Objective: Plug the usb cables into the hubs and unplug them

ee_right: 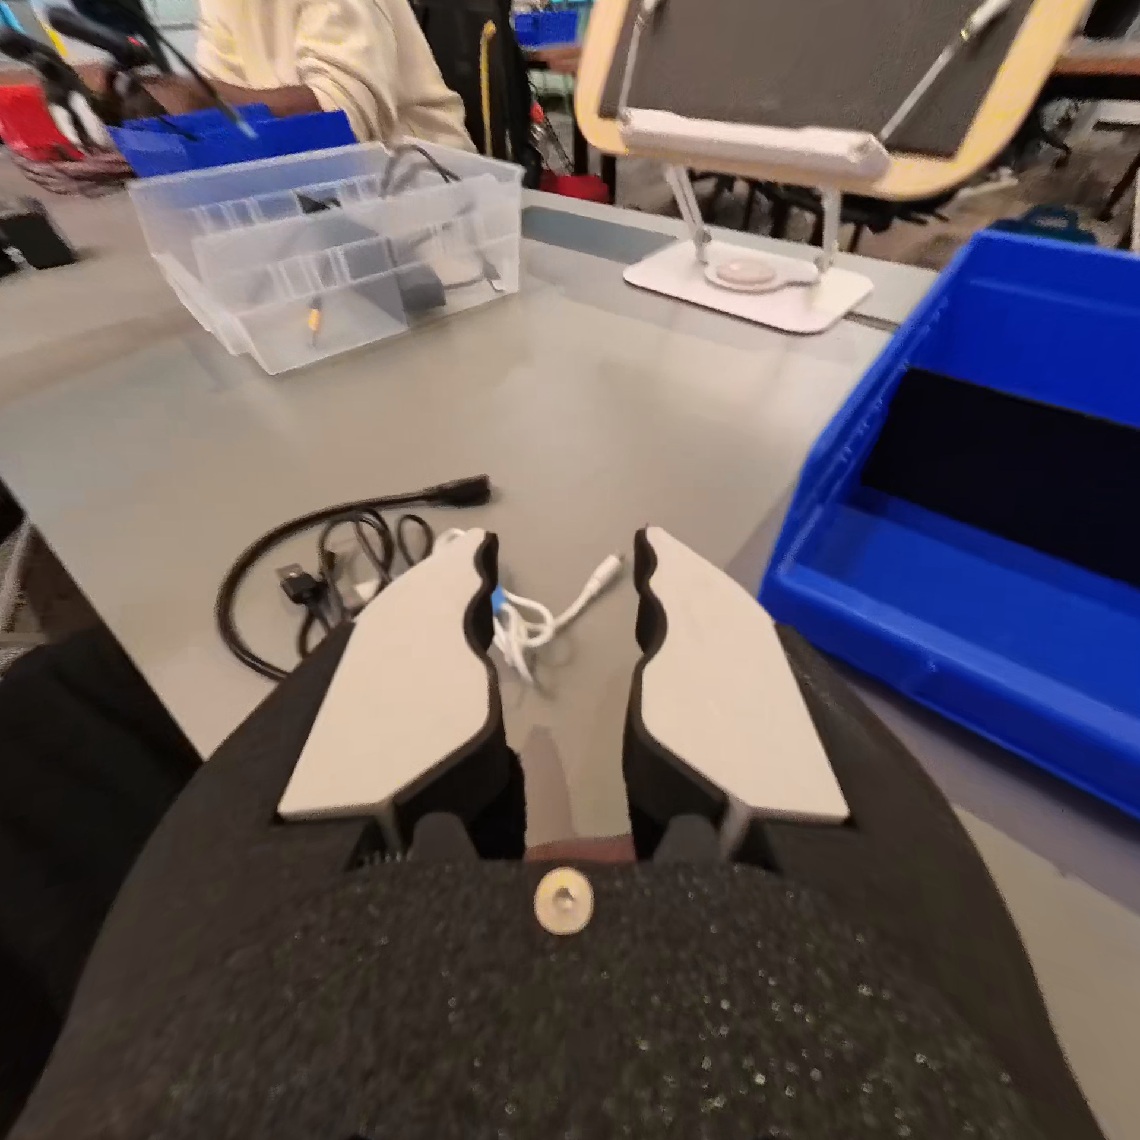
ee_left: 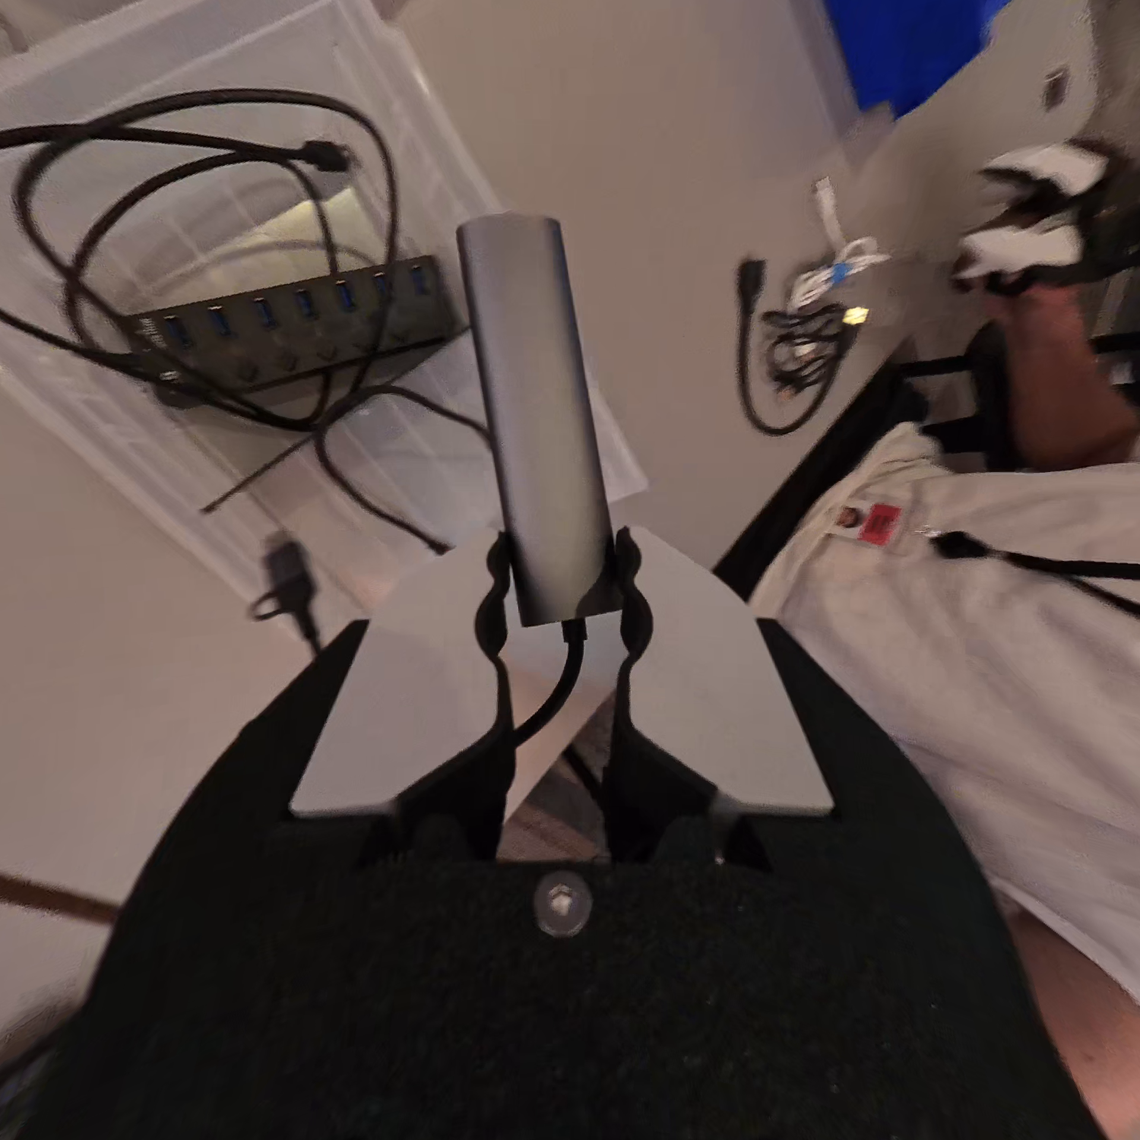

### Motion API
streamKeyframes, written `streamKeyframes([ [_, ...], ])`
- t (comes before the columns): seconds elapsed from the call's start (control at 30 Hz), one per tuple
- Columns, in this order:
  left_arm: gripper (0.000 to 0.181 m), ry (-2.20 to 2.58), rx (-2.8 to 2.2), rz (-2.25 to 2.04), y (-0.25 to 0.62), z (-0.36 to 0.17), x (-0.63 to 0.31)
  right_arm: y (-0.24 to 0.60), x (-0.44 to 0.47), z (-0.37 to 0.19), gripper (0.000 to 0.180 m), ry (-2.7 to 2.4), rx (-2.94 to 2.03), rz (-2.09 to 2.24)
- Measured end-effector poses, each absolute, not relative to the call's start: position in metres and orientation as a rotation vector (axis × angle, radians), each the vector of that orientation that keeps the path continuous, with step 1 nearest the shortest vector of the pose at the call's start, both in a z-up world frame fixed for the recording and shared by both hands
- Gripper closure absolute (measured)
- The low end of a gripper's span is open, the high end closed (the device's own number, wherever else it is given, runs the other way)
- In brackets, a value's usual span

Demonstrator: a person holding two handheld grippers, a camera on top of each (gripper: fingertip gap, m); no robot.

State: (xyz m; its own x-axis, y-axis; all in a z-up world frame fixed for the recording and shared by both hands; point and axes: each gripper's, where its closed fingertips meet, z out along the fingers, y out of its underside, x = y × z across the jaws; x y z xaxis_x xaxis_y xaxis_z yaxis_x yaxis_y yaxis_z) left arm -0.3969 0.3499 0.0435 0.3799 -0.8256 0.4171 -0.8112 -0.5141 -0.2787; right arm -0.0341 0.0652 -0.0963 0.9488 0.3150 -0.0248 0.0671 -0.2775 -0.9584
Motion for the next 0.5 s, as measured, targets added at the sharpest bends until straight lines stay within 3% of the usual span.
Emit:
streamKeyframes([
  [0.27,0.148,1.743,-2.241,-1.322,0.258,0.077,-0.313,0.082,-0.108,-0.03,0.136,-0.505,-1.665,0.402],
  [0.5,0.148,2.047,-2.065,-1.575,0.149,0.039,-0.24,0.104,-0.148,0.027,0.134,-0.786,-1.5,0.413],
])
